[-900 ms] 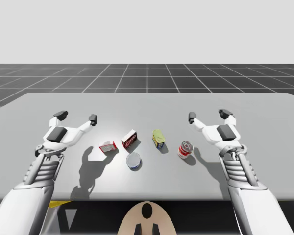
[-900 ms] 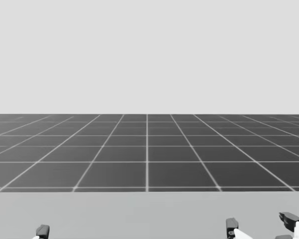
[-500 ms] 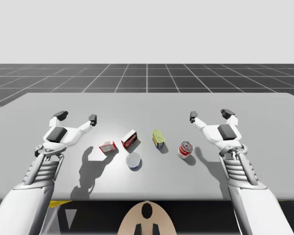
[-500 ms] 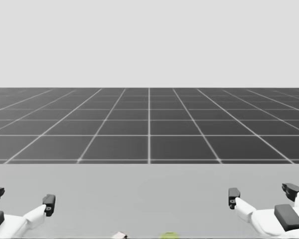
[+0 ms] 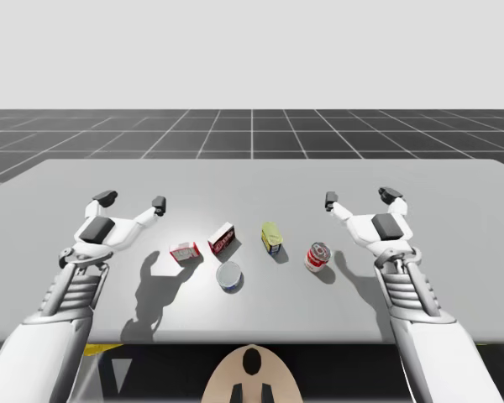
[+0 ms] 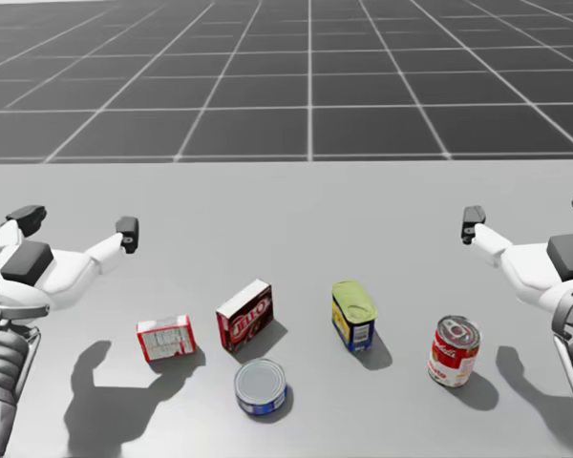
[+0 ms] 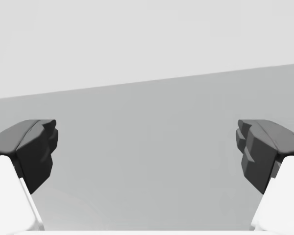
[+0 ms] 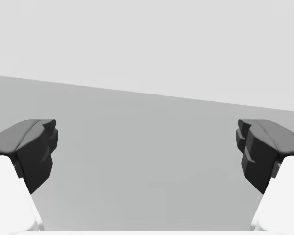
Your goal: Lift the pudding box off the table.
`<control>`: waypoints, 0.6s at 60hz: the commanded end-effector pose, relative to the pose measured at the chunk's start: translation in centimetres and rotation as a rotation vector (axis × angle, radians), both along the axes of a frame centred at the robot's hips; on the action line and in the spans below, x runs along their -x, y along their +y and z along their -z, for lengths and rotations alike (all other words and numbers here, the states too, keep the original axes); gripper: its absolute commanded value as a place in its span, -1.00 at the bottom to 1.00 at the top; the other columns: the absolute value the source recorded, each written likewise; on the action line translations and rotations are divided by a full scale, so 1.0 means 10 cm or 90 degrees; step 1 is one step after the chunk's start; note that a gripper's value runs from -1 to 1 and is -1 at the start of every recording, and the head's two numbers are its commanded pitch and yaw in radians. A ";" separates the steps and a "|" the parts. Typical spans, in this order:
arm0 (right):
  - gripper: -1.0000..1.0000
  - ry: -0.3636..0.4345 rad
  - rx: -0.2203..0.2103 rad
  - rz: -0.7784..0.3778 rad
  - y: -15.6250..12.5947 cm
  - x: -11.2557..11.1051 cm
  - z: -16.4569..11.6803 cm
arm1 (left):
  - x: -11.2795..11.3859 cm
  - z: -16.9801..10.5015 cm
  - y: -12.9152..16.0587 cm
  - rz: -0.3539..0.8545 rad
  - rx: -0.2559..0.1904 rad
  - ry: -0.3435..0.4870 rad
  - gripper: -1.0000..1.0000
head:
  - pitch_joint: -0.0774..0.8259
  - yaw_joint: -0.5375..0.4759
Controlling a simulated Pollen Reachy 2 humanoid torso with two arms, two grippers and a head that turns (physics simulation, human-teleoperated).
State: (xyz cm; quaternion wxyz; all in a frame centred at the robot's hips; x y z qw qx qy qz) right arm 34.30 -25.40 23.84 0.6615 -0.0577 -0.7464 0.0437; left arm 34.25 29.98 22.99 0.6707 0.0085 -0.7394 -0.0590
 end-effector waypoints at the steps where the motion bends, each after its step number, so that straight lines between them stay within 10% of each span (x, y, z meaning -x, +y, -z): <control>1: -1.00 0.002 0.006 0.000 0.00 0.00 0.00 | -0.01 0.01 0.00 0.004 -0.002 0.007 -1.00 | 0.29 0.22; 36: -1.00 -0.002 0.002 -0.005 -0.01 0.02 -0.03 | 0.16 -0.16 -0.11 0.083 0.003 0.088 -1.00 | 0.57 0.34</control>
